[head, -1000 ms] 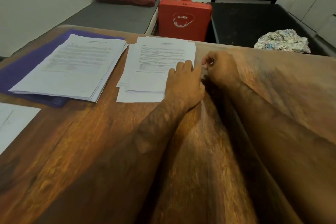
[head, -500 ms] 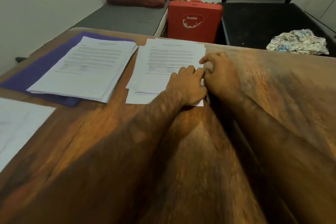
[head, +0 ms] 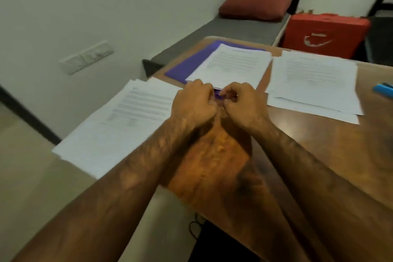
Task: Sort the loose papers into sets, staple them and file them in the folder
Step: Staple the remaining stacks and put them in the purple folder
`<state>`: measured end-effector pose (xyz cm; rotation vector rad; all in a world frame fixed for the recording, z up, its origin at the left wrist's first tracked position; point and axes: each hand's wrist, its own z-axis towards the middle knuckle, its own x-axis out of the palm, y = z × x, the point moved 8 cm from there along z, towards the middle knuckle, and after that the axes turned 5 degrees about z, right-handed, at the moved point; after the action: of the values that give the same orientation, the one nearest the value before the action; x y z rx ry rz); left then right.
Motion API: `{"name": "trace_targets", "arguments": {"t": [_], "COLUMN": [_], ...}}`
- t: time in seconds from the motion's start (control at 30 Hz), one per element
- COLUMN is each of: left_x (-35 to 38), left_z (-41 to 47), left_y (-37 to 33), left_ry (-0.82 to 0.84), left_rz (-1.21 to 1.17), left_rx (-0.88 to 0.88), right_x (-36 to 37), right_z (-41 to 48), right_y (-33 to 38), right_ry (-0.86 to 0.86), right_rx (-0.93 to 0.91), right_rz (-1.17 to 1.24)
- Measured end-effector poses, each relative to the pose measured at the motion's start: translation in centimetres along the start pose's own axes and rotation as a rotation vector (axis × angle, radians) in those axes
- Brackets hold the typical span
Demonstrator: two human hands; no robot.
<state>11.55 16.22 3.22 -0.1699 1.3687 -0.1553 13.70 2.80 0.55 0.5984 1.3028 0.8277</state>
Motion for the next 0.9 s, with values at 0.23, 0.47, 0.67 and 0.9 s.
{"name": "trace_targets", "arguments": {"t": [0.23, 0.47, 0.67, 0.9], "left_x": [-4.1, -1.5, -2.6, -3.6], "left_z": [-3.1, -6.1, -5.4, -5.3], "left_y": [18.2, 27.3, 27.0, 25.2], "left_ry": [-0.049, 0.144, 0.083, 0.104], "left_rz": [0.188, 0.039, 0.068, 0.117], "left_rx": [-0.347, -0.607, -0.568, -0.525], "right_x": [8.0, 13.1, 13.2, 12.9], "right_z": [0.0, -0.8, -0.5, -0.8], "right_y": [5.3, 4.7, 4.5, 4.4], "right_ry": [0.132, 0.290, 0.265, 0.235], "right_rx": [-0.004, 0.030, 0.022, 0.044], "right_rz": [-0.058, -0.176, -0.202, -0.262]}}
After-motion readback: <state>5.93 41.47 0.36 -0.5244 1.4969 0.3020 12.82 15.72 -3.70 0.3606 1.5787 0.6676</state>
